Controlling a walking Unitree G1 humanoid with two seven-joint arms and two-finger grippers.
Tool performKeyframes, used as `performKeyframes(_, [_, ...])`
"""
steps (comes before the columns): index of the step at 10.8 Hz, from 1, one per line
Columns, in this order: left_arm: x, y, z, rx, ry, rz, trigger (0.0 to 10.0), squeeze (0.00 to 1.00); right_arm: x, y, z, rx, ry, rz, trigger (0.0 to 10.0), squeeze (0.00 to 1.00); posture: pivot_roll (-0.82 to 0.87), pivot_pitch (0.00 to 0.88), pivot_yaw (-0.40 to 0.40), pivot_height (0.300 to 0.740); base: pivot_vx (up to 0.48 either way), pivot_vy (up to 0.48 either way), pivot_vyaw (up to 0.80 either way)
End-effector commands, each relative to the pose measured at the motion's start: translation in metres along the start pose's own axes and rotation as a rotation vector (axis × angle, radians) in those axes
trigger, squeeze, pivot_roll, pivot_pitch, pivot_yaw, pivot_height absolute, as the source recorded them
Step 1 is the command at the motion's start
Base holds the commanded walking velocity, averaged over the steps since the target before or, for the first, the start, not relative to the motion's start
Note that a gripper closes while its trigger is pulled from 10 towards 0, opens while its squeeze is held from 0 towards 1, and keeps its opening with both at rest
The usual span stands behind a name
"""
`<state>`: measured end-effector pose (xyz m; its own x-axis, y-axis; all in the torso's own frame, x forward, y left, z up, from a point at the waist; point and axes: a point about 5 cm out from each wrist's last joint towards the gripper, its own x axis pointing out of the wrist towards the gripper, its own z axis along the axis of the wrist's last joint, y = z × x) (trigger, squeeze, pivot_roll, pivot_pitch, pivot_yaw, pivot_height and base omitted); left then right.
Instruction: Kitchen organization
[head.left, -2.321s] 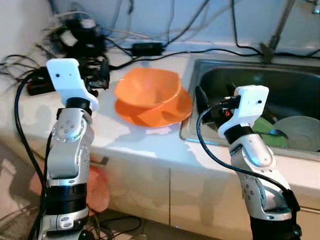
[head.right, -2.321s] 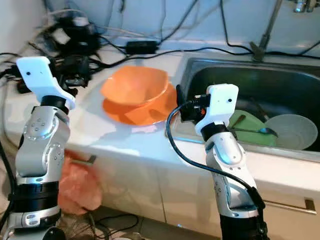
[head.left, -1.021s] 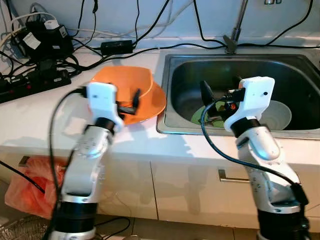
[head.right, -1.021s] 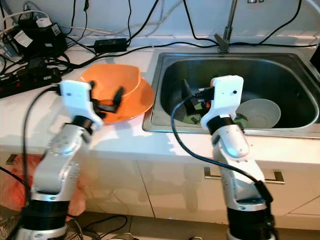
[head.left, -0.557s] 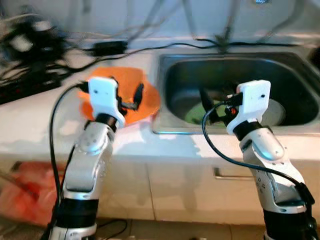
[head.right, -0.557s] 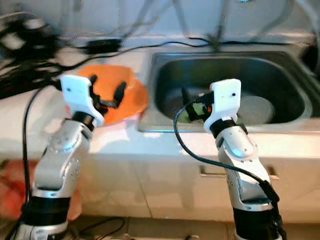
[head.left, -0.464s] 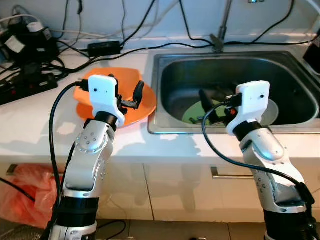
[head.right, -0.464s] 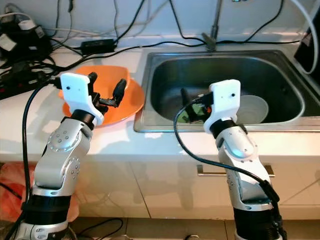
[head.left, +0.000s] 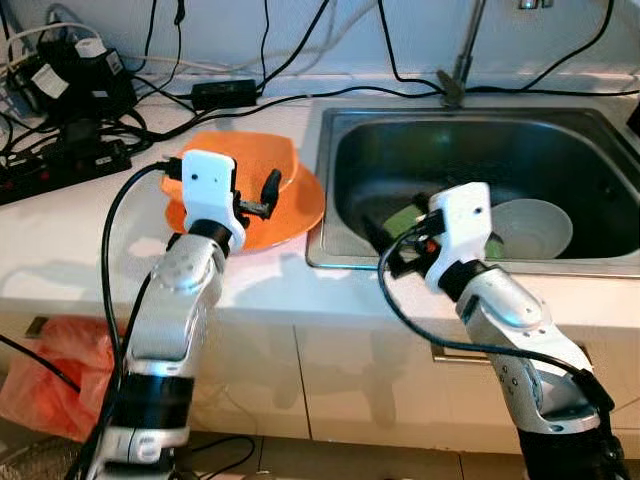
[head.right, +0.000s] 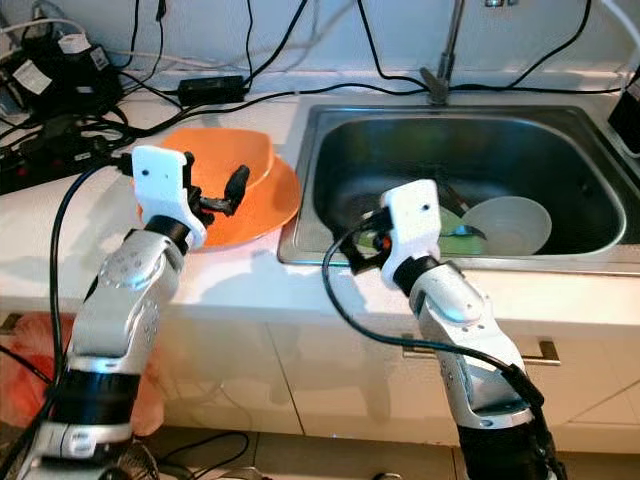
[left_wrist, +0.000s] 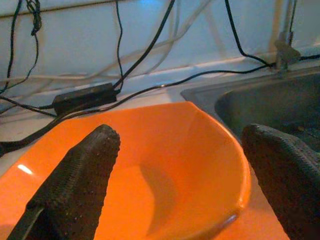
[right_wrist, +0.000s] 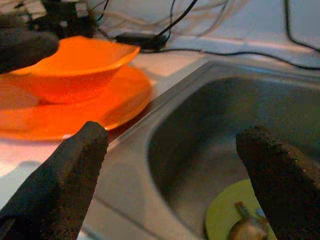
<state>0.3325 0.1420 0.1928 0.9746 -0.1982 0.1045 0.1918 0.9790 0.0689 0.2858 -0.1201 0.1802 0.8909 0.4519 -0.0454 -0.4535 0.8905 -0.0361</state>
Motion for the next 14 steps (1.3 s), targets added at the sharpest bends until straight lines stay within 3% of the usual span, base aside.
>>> performKeyframes(1, [0.005, -0.001, 0.002, 0.011, 0.004, -0.017, 10.0, 0.0, -0.001, 0.006, -0.004, 0.001, 0.034, 0.036, 10.0, 0.0, 0.12, 0.024, 0.062, 0.74, 0.0, 0.0, 0.0])
performKeyframes(5, [0.011, -0.008, -0.003, 0.019, 0.021, -0.073, 10.0, 0.0, -0.001, 0.016, -0.006, 0.009, 0.039, 0.049, 10.0, 0.0, 0.12, 0.025, 0.073, 0.74, 0.0, 0.0, 0.0])
performKeyframes(7, [0.015, -0.009, -0.016, 0.045, 0.133, -0.14, 10.0, 0.0, 0.0, 0.018, -0.005, 0.001, 0.032, 0.047, 10.0, 0.0, 0.12, 0.024, 0.076, 0.74, 0.0, 0.0, 0.0])
performKeyframes(11, [0.019, 0.006, -0.029, 0.133, 0.249, -0.155, 10.0, 0.0, 0.001, 0.022, -0.004, 0.013, 0.022, 0.046, 10.0, 0.0, 0.12, 0.029, 0.085, 0.74, 0.0, 0.0, 0.0])
performKeyframes(12, [0.019, 0.006, -0.029, 0.155, 0.241, -0.163, 4.0, 0.0, 0.0, 0.023, -0.004, 0.015, 0.019, 0.045, 10.0, 0.0, 0.12, 0.028, 0.086, 0.74, 0.0, 0.0, 0.0])
performKeyframes(13, [0.019, 0.006, -0.029, 0.153, 0.239, -0.171, 0.0, 0.0, 0.0, 0.024, -0.004, 0.017, 0.018, 0.044, 10.0, 0.0, 0.12, 0.03, 0.087, 0.74, 0.0, 0.0, 0.0])
performKeyframes(14, [0.019, 0.006, -0.029, 0.15, 0.236, -0.178, 0.0, 0.0, -0.001, 0.024, -0.005, 0.02, 0.018, 0.043, 10.0, 0.0, 0.12, 0.032, 0.086, 0.74, 0.0, 0.0, 0.0])
